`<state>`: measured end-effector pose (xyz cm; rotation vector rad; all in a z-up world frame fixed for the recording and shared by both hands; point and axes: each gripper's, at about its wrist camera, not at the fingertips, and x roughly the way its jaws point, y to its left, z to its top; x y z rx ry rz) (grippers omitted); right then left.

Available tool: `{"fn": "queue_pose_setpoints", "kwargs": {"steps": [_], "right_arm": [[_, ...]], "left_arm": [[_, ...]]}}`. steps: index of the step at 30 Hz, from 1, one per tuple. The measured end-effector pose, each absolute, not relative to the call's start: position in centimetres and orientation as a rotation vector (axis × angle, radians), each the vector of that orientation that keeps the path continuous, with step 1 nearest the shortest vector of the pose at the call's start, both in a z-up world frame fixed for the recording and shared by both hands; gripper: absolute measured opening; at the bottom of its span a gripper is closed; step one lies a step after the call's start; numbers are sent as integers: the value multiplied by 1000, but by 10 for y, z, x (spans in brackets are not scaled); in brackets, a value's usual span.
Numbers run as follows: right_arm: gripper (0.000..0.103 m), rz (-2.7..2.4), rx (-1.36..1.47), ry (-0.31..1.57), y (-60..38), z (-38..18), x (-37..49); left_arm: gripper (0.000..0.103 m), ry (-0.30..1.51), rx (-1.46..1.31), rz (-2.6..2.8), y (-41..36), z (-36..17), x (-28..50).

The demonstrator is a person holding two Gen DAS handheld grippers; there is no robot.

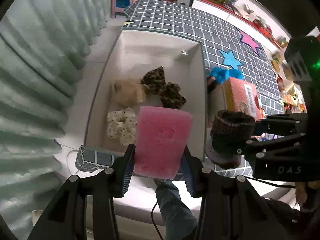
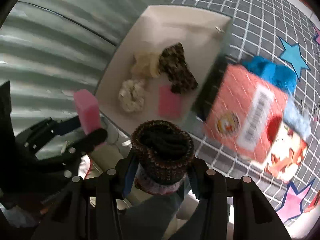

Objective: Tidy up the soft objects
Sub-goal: 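Carry pink sponge and knit beanie with both tools over the white box, then open both tools to drop sponge and beanie into the box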

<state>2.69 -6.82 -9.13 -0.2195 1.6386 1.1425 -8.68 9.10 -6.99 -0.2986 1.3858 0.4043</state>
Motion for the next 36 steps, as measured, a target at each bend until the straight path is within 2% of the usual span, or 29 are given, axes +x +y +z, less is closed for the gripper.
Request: {"fn": "queue_pose_setpoints", "kwargs": {"steps": [36], "right_arm": [[47, 1003, -100, 1555, 4, -80, 128]], "left_arm": [[47, 1348, -301, 598, 164, -99, 4]]}}
